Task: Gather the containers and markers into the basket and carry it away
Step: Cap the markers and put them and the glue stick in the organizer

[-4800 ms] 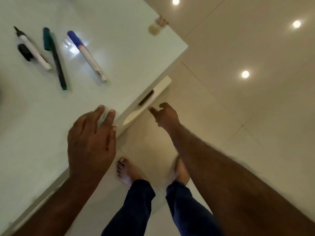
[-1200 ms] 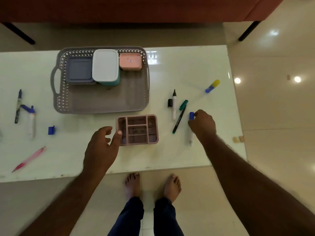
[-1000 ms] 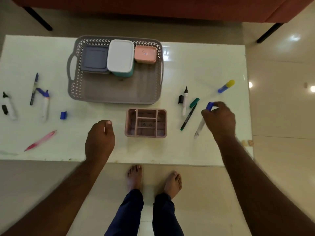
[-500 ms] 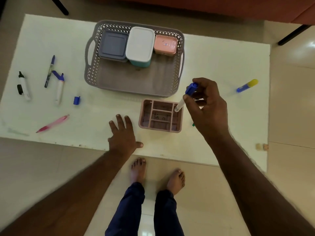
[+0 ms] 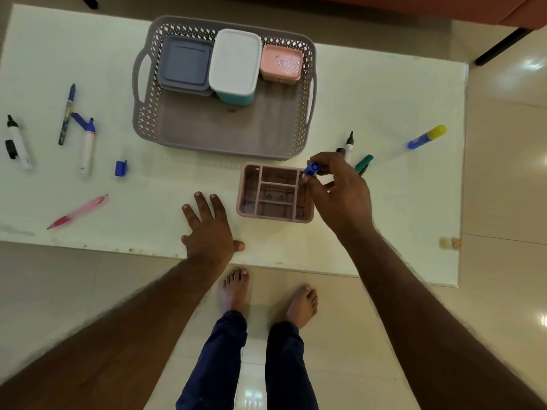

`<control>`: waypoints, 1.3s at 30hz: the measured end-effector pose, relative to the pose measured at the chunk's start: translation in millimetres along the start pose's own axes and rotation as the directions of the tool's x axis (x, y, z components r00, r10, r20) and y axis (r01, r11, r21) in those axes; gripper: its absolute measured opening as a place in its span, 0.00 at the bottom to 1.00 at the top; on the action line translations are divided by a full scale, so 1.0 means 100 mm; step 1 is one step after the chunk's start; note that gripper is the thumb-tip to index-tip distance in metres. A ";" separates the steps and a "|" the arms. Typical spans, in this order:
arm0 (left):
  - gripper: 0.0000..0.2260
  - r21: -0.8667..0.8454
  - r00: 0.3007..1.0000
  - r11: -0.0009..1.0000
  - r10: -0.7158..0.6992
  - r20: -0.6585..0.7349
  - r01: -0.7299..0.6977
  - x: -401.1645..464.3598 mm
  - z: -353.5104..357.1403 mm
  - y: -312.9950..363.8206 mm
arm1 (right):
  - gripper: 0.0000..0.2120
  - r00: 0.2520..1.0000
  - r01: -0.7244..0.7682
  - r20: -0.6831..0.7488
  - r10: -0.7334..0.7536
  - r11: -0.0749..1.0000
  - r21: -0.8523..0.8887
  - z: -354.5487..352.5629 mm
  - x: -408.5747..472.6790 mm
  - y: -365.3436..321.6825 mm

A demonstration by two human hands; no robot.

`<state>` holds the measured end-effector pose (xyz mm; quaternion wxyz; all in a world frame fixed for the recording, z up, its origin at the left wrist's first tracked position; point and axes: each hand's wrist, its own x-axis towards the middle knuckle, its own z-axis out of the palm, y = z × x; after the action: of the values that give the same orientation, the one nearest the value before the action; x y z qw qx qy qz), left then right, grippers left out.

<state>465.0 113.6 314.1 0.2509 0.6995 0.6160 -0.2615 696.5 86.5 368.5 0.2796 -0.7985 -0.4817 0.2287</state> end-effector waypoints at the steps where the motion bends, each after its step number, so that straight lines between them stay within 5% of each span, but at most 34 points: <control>1: 0.56 0.003 1.000 1.000 0.000 0.002 0.000 0.00 0.00 0.00 | 0.10 1.000 -0.008 0.001 0.008 1.000 -0.012 0.02 0.00 0.01; 18: 0.56 0.056 0.999 0.998 -0.010 0.034 0.008 0.00 -0.02 0.03 | 0.14 0.996 -0.087 -0.006 0.087 0.996 -0.001 0.16 0.04 0.12; 27: 0.56 0.062 1.000 0.998 -0.004 0.023 0.002 0.00 0.00 0.01 | 0.26 0.994 -0.095 0.062 0.089 0.991 0.099 0.00 -0.03 0.19; 31: 0.56 0.053 1.000 0.999 0.010 0.002 -0.011 0.02 0.02 0.00 | 0.21 0.979 -0.158 -0.085 0.184 0.955 0.250 -0.21 -0.12 0.39; 34: 0.56 0.040 1.000 0.999 0.015 -0.004 -0.015 0.04 0.04 -0.01 | 0.12 0.872 -0.340 -0.226 0.435 0.869 0.359 -0.32 0.00 0.60; 36: 0.56 0.033 1.000 0.999 0.016 -0.009 -0.016 0.06 0.05 -0.02 | 0.11 0.819 -0.479 -0.204 0.537 0.834 0.274 -0.35 0.15 0.73; 39: 0.56 0.023 1.000 1.000 0.020 -0.009 -0.020 0.08 0.07 -0.02 | 0.08 0.840 -0.513 -0.137 0.524 0.851 0.110 -0.29 0.37 0.83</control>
<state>463.3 115.2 303.9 0.2426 0.7095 0.6072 -0.2626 783.8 81.3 330.8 0.2728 -0.9048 -0.2150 0.2464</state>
